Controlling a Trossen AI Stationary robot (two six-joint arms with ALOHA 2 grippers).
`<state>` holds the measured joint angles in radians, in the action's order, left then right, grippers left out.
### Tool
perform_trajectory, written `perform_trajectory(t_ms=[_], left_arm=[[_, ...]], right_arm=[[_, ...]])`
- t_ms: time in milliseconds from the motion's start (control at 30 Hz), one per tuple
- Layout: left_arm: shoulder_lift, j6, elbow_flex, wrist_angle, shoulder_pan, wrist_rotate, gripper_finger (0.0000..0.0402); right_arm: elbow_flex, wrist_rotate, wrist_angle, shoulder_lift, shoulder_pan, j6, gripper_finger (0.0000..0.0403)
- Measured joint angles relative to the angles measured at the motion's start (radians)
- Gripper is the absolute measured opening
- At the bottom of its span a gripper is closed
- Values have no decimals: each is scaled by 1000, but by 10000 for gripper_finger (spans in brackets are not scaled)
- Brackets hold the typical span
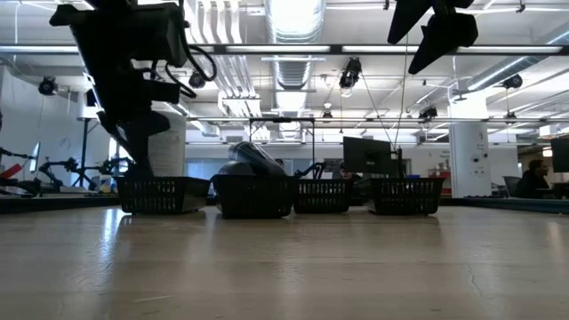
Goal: Pick & Place Travel size toiletries
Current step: Put the shaving cream into the left bin, then return To Home Position
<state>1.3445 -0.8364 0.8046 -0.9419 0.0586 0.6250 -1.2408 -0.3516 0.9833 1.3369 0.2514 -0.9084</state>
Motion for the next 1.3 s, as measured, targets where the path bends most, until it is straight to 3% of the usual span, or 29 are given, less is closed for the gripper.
perform_trajectory(t_ms=[167, 367, 500, 633, 733, 800, 900, 1067, 1133, 1300], left_arm=[[0, -6, 22, 12, 0, -48, 146], [-24, 151, 141, 0, 44, -265, 228], [-64, 353, 269, 27, 104, -407, 243], [-112, 549, 400, -9, 122, -425, 245], [-151, 425, 490, -13, 122, -412, 245], [-181, 495, 520, 47, 141, -460, 245], [-238, 641, 510, 246, 132, -574, 245], [-350, 749, 420, 389, -14, -848, 245], [-395, 750, 347, 448, -85, -941, 245], [-498, 684, 89, 761, -234, -1137, 245]], right_arm=[[1, 1, 1, 0, -1, 18, 379], [2, 82, -6, -1, -1, 87, 379], [2, 159, -105, -9, -1, 239, 379], [-15, 160, -155, -17, -11, 401, 379], [-54, 113, -136, -20, -28, 432, 379], [-85, 169, -113, -27, -33, 291, 379], [-98, 268, -207, -44, -39, 362, 379], [-27, 748, -439, -78, -163, 499, 379], [28, 881, -548, -79, -220, 504, 379], [197, 927, -779, -116, -349, 404, 379]])
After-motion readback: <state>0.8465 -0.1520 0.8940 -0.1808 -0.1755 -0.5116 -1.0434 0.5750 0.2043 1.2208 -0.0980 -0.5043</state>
